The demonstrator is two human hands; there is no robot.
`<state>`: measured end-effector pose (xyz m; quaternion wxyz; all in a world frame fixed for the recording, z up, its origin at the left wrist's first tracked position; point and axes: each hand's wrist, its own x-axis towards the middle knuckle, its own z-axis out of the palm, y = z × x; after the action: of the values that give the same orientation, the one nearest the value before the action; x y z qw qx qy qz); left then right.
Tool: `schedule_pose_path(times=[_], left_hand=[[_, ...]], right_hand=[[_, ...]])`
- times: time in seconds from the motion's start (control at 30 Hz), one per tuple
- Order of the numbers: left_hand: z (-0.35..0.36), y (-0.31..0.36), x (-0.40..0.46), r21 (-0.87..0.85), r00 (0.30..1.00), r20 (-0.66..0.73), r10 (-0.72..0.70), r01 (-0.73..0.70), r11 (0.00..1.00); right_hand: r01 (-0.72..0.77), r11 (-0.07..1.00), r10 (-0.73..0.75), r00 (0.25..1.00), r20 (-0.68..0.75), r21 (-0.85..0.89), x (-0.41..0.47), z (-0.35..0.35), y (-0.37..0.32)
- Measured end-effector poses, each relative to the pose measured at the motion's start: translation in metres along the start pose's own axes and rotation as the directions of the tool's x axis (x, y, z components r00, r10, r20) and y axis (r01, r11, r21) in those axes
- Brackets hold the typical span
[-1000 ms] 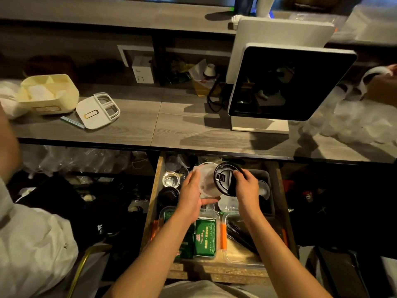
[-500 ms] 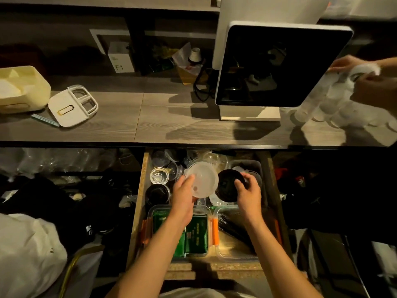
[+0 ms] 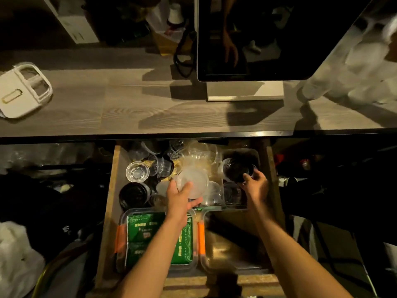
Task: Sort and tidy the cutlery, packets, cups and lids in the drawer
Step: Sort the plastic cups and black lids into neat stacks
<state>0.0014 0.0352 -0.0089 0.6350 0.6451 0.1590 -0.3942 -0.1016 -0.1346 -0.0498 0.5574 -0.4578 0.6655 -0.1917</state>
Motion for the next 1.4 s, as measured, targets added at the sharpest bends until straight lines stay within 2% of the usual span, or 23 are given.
schedule_pose_path(times=[0.13,0.27,0.33,0.43,0.53,0.67,0.8,0.93,1.0,1.1,1.2,1.3,1.4], left_hand=[[0.007,-0.010,0.018,-0.046,0.997,-0.042,-0.058,0.056,0.997],[0.002,-0.013,0.024,-0.123,0.993,-0.063,-0.100,0.092,0.988],[0.000,-0.013,0.021,-0.106,0.994,-0.049,-0.095,0.089,0.990],[-0.007,-0.015,0.018,-0.075,0.995,-0.087,-0.055,0.048,0.996],[-0.018,-0.014,0.020,-0.107,0.989,-0.148,-0.021,0.005,0.994],[-0.036,-0.008,0.030,-0.133,0.985,-0.170,0.002,-0.025,0.991],[-0.053,-0.003,0.044,-0.111,0.979,-0.193,0.066,-0.088,0.990],[-0.068,-0.003,0.054,-0.105,0.979,-0.197,0.052,-0.074,0.992],[-0.075,-0.005,0.057,-0.118,0.984,-0.177,0.035,-0.057,0.991],[-0.082,-0.006,0.058,-0.144,0.989,-0.148,0.016,-0.038,0.989],[-0.086,-0.005,0.057,-0.165,0.991,-0.136,0.013,-0.035,0.986],[-0.090,-0.003,0.055,-0.139,0.988,-0.145,0.054,-0.074,0.987],[-0.092,0.002,0.052,-0.108,0.990,-0.129,0.051,-0.065,0.992]], right_hand=[[0.053,0.992,-0.057,0.998,-0.031,-0.110,0.011,-0.006,0.003],[0.328,0.885,-0.356,0.934,-0.025,-0.330,-0.008,-0.018,0.008],[0.419,0.839,-0.426,0.903,0.061,-0.346,-0.020,-0.019,0.021],[0.447,0.840,-0.365,0.885,0.289,-0.308,-0.038,-0.008,0.029],[0.492,0.812,-0.321,0.825,0.464,-0.313,-0.046,0.013,0.028],[0.494,0.820,-0.298,0.800,0.521,-0.290,-0.045,0.055,0.017],[0.585,0.707,-0.360,0.782,0.509,-0.398,-0.037,0.098,0.012],[0.598,0.623,-0.332,0.786,0.521,-0.505,-0.032,0.123,0.019],[0.573,0.649,-0.322,0.803,0.502,-0.500,-0.032,0.127,0.024],[0.519,0.745,-0.328,0.832,0.447,-0.419,-0.036,0.126,0.033],[0.462,0.847,-0.344,0.853,0.391,-0.262,-0.046,0.118,0.034],[0.320,0.943,-0.277,0.905,0.324,-0.086,-0.057,0.106,0.026],[0.229,0.971,-0.240,0.894,0.378,0.073,-0.067,0.095,0.016]])
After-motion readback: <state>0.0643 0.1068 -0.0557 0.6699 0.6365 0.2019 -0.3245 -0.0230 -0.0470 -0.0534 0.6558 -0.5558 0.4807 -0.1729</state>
